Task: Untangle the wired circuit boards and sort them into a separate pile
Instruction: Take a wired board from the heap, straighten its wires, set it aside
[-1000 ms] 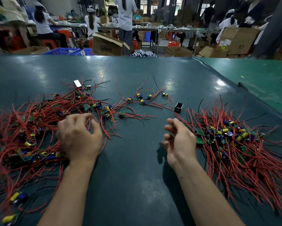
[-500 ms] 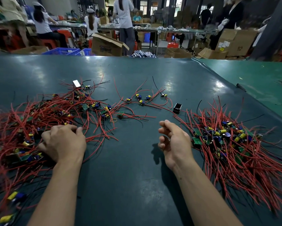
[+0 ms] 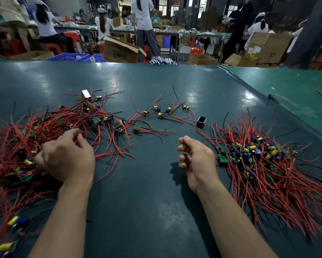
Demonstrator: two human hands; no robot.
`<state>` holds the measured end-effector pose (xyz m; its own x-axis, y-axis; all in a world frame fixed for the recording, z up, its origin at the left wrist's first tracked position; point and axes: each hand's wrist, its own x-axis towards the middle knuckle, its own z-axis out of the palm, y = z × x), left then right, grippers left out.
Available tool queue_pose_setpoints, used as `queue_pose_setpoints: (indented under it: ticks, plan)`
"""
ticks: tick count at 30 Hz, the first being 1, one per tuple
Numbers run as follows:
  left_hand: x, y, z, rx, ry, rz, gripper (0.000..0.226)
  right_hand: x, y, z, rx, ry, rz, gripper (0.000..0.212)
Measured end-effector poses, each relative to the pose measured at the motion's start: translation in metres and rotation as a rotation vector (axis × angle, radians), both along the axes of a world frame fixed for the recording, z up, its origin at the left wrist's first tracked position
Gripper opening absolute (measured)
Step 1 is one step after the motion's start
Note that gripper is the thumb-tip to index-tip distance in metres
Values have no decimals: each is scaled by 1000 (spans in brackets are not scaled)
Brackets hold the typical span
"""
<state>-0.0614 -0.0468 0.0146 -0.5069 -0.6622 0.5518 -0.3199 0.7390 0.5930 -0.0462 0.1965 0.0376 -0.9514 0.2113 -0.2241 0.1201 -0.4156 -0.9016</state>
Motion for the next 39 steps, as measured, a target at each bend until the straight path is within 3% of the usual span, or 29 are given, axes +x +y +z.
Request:
queue_pose_setpoints:
  ticks: [4,8,12,17,19,30,34,38,39]
  plan:
    - [-3,-1,-3,71,-312,5,39,0,-1,-1,33,-2,26,19]
    - [-2,-1,-3,67,-177,25,23,0,-1,-2,52,2,43,19]
    - [-2,-1,-4,64,-130,-21,23,1,-2,-1,65,0,53,19]
    - [-6,-1,-5,49,-340,1,42,2,-2,-2,77,-1,62,19]
    - [-7,-3,-6,40,-342,1,36,1,-1,-2,77,1,64,20]
    - [2,10,7,5,276,-21,33,0,-4,-3,74,3,84,21]
    - [8,30,13,-174,575,-226,25,-1,-5,-3,112,14,115,20]
    - [19,66,9,-212,583,-505,19,1,-12,-8,282,114,240,7]
    - [22,74,7,-217,564,-590,17,3,-16,-11,385,163,275,14]
